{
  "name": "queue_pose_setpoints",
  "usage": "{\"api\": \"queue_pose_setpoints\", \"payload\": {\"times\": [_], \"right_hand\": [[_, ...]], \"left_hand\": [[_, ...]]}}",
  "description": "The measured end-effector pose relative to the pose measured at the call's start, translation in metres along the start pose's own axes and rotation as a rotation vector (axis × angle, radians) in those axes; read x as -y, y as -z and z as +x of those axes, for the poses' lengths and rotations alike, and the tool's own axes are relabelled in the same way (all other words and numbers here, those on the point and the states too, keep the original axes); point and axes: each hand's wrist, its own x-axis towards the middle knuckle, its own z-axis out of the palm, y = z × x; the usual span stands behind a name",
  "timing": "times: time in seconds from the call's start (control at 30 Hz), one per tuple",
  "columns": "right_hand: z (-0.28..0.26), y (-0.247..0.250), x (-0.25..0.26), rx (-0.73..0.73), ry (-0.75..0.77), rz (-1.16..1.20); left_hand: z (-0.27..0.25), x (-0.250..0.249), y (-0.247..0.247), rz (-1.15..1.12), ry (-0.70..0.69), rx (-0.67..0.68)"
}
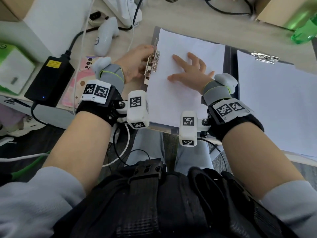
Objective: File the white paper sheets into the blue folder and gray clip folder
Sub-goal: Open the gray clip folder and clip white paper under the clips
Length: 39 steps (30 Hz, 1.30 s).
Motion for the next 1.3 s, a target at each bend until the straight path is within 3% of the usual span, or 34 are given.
{"api": "queue_pose_setpoints", "payload": {"times": [0.17,0.33,0.7,1.03,1.3], "right_hand": [[-0.003,-0.001,0.003,0.004,-0.014,-0.006],[-0.008,0.002,0.006,0.011,-0.015,0.022],[-0.014,0.003,0.010,0.013,-0.017,0.058],[-0.013,0.003,0.009,0.017,-0.019,0.066],[-0.013,0.002,0.009,0.013,-0.018,0.078]], "left_hand": [[-0.004,0.009,0.011,-0.101,0.037,-0.027],[-0.016,0.016,0.011,-0.023,-0.007,-0.013],[-0.026,0.018,0.014,0.025,0.167,0.063],[-0.014,0.026,0.009,0.226,0.094,-0.053],[-0.018,0.025,0.010,0.235,0.081,0.014]]}}
